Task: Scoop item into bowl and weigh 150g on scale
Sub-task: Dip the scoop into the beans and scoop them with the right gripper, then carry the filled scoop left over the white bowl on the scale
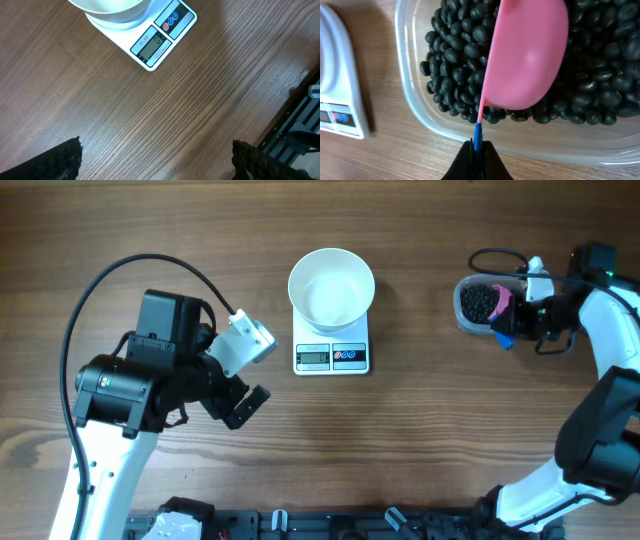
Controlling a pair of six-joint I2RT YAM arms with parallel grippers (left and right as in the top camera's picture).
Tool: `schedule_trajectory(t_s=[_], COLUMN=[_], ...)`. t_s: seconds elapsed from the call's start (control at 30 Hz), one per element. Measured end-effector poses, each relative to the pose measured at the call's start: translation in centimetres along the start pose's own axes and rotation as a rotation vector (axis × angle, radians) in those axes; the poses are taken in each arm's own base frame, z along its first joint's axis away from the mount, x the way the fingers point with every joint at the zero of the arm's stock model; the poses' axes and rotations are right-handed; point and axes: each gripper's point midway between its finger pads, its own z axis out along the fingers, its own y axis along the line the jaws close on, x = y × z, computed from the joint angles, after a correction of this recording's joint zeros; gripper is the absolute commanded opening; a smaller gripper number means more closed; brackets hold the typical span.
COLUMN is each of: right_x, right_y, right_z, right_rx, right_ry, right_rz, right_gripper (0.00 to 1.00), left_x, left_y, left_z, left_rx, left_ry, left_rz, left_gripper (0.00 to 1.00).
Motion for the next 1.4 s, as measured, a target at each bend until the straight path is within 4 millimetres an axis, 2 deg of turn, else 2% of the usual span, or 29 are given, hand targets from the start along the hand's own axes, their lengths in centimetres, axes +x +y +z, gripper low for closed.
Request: schedule_trajectory(t_s=[0.2, 0.43, 0.93, 1.4], right_x=[-0.3, -0.2, 0.4, -0.9], right_y=[0.0, -1.2, -1.9, 1.0], right_z=[-1.4, -2.8, -5.8, -7.8], right_rx=[-0.153, -0.223, -0.389, -0.595], right_ry=[-0.062, -0.109, -0.186, -0.27], right_rz=[0.084, 0.164, 0.276, 0.26], right_gripper=[0.04, 0.04, 0.04, 0.04], left_x=[0.0, 0.0, 0.0, 0.0], left_y=[0.0, 0.0, 0.0, 0.0], left_z=[0.0, 0.0, 0.0, 0.0], left_rx=[0.0, 0.0, 0.0, 0.0], left_ry=[0.0, 0.0, 0.0, 0.0], left_rz=[0.0, 0.0, 0.0, 0.0], left_gripper=[1.0, 1.0, 1.0, 1.0])
